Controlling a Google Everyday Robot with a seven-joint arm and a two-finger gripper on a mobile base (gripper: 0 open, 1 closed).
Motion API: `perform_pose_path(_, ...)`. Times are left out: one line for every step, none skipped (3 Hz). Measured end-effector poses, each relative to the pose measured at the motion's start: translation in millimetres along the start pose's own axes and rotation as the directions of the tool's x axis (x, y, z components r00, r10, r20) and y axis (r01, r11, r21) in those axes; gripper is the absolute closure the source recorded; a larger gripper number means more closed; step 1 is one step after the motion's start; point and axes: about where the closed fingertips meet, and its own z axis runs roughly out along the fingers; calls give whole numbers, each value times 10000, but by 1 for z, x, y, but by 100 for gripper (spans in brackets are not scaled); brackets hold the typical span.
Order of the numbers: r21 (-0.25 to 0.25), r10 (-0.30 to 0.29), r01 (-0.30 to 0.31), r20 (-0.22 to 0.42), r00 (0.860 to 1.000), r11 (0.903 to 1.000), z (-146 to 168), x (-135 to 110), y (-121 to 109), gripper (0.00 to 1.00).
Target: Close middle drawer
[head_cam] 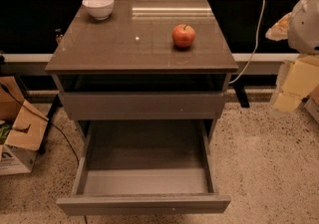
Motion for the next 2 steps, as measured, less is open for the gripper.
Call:
perform_pose_path(-270,-43,52,331,9994,9996,19,-6,10,35)
perform_pose_path(-836,-111,193,974,9952,9963,52,-10,32,58)
